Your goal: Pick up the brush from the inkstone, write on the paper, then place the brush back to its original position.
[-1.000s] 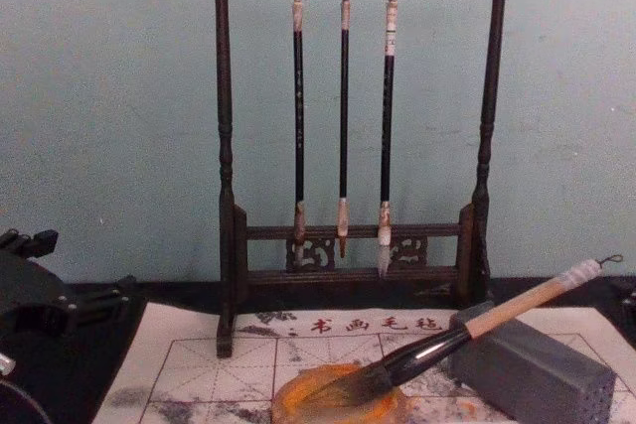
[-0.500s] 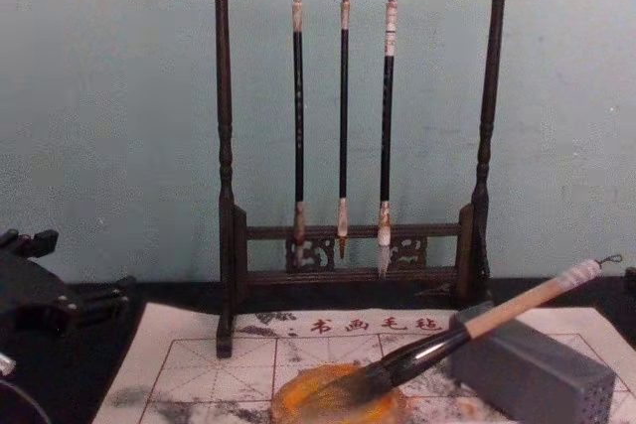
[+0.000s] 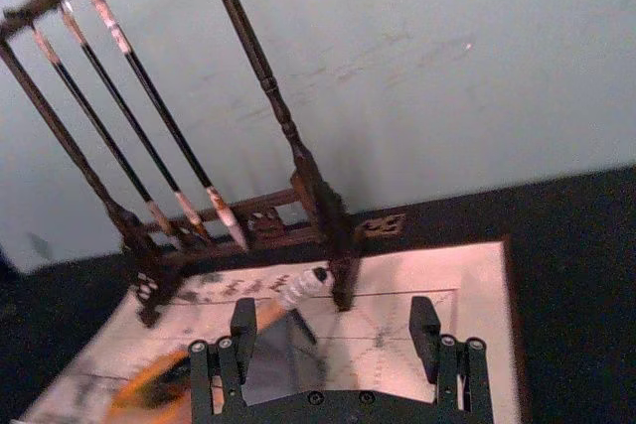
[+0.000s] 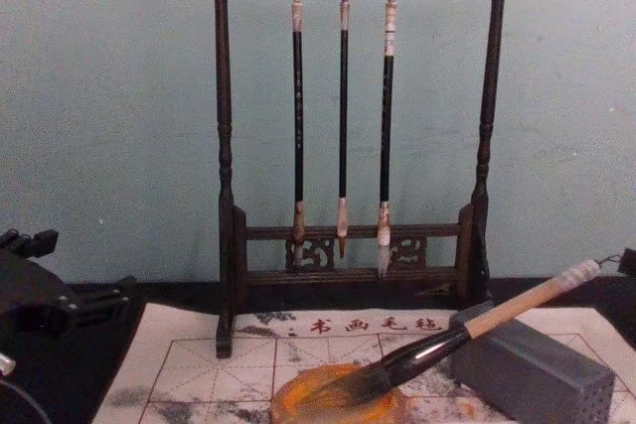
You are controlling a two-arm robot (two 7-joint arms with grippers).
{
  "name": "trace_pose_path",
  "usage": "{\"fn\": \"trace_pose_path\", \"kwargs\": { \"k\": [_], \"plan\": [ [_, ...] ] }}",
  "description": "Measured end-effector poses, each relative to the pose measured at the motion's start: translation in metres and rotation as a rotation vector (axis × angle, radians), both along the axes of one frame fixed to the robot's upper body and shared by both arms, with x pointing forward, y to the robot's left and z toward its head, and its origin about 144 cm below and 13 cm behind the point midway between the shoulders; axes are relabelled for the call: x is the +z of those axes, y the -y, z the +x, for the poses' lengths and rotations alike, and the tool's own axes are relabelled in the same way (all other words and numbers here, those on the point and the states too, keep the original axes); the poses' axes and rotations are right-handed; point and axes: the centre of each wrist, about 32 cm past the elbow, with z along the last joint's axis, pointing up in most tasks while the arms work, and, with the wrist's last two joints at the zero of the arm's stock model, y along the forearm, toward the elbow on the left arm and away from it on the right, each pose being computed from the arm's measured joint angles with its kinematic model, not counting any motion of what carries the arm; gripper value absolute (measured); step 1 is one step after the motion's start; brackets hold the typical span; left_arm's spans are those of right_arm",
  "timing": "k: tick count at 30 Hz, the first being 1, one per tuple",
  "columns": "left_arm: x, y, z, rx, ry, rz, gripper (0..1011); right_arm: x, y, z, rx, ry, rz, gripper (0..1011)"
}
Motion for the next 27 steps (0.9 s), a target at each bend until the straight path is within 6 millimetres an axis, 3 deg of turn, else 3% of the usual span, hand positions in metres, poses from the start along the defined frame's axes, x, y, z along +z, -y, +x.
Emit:
{"fn": "trace_pose_path", "kwargs": {
  "k": [27],
  "plan": [
    [0.0,0.0,0.0,0.0,0.0,0.0,1001,-0.026,-0.015,0.032,0.102,-0.173,0.451,1000]
  ]
}}
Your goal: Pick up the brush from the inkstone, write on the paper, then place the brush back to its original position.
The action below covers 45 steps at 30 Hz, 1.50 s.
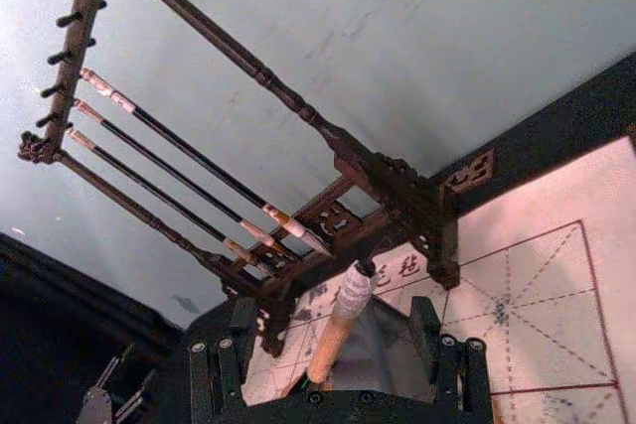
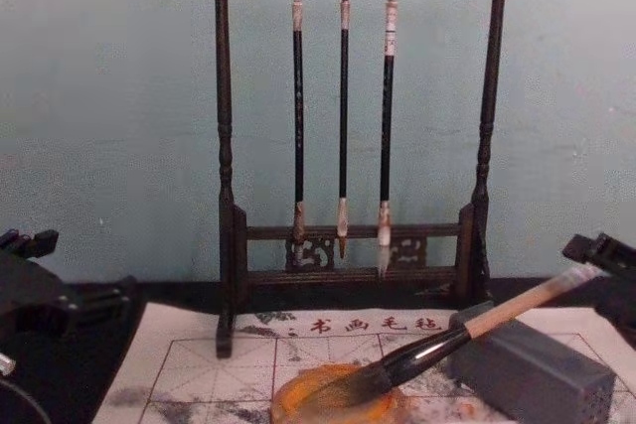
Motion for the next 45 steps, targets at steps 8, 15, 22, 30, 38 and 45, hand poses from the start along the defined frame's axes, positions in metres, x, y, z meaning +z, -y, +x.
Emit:
{"fn": "trace_pose_path", "kwargs": {
  "k": [8,15,22,30,38,45],
  "plan": [
    [0.0,0.0,0.0,0.0,0.0,0.0,1001,-0.005,-0.007,0.009,0.008,-0.004,0.02,1000],
    [0.0,0.0,0.0,0.0,0.0,0.0,1001,-0.009,-0.011,0.016,0.006,-0.001,0.03,1000],
    [0.0,0.0,0.0,0.0,0.0,0.0,1001,-0.012,-0.014,0.02,0.006,0.005,0.037,1000],
    [0.0,0.0,0.0,0.0,0.0,0.0,1001,-0.013,-0.016,0.022,0.01,0.007,0.042,1000],
    [0.0,0.0,0.0,0.0,0.0,0.0,1001,-0.014,-0.018,0.023,0.011,0.008,0.043,1000],
    [0.0,0.0,0.0,0.0,0.0,0.0,1001,-0.014,-0.018,0.023,0.01,0.007,0.048,1000]
  ]
}}
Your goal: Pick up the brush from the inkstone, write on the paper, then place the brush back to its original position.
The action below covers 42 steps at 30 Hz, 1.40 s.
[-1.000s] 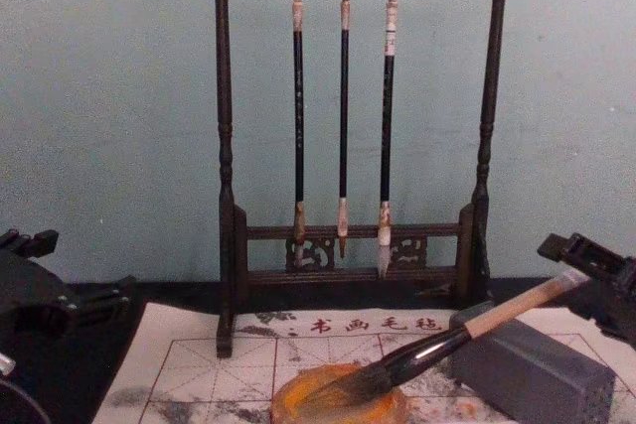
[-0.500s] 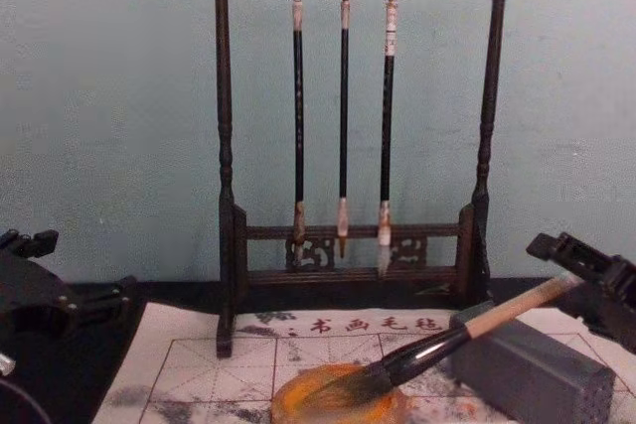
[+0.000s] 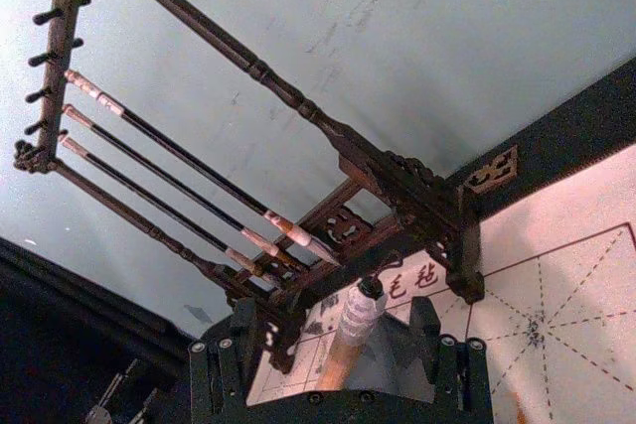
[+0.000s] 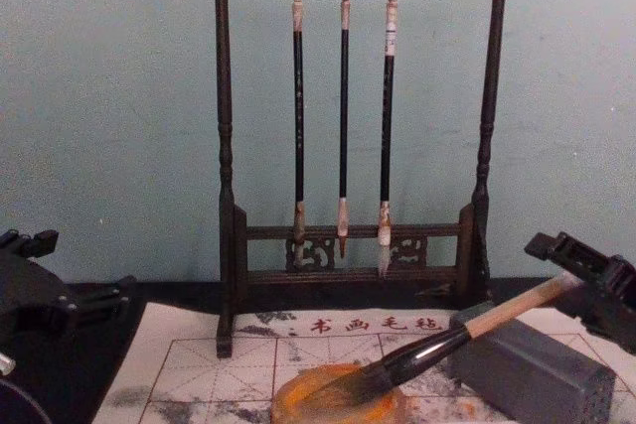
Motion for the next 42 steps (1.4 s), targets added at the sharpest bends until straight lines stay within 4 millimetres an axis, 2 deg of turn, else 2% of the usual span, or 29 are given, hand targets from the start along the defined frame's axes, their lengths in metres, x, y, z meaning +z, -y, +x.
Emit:
{"fn": "trace_pose_path", "kwargs": {
  "k": [34,37,42],
  "plan": [
    [0.0,0.0,0.0,0.0,0.0,0.0,1001,0.0001,0.0004,0.0,0.001,-0.003,0.001,1000],
    [0.0,0.0,0.0,0.0,0.0,0.0,1001,0.0001,0.0005,0.0,0.001,-0.003,0.001,964],
    [0.0,0.0,0.0,0.0,0.0,0.0,1001,0.0001,0.0005,0.0,0.001,-0.003,0.001,827]
  ]
}}
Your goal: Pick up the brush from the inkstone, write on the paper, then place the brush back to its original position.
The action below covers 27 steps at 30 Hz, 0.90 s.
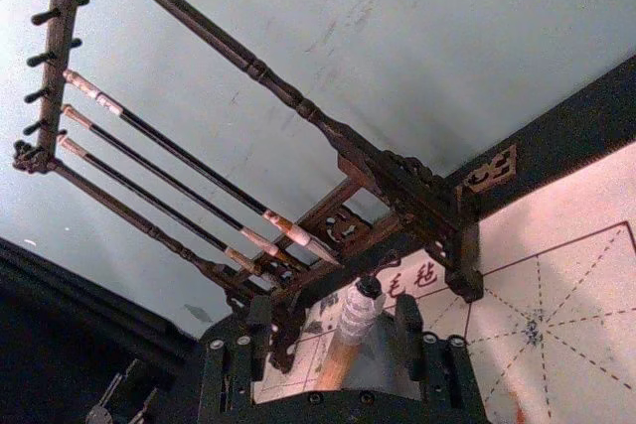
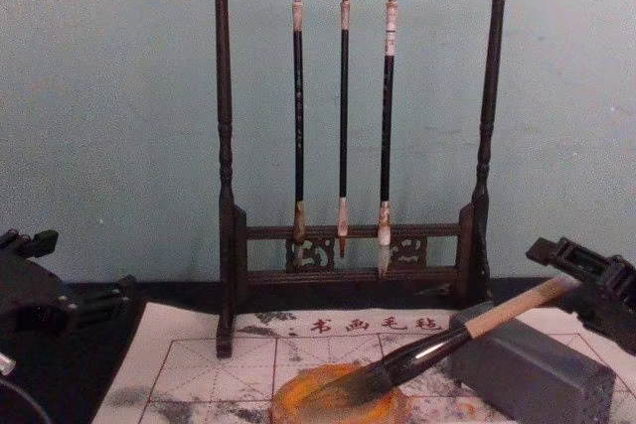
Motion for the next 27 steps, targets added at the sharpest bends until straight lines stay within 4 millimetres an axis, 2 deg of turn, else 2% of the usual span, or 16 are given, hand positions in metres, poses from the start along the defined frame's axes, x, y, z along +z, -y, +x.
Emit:
{"fn": "trace_pose_path", "kwargs": {
  "k": [6,9,11,20,27],
  "plan": [
    [0.0,0.0,0.0,0.0,0.0,0.0,1001,0.0,0.0,0.0,0.0,0.0,0.0,687],
    [0.0,0.0,0.0,0.0,0.0,0.0,1001,0.0,0.0,0.0,0.0,0.0,-0.001,557],
    [0.0,0.0,0.0,0.0,0.0,0.0,1001,0.0,0.0,0.0,0.0,0.0,-0.001,518],
    [0.0,0.0,0.0,0.0,0.0,0.0,1001,0.0,0.0,0.0,0.0,0.0,0.0,221],
    [0.0,0.0,0.0,0.0,0.0,0.0,1001,0.0,0.0,0.0,0.0,0.0,0.0,198]
  ]
}}
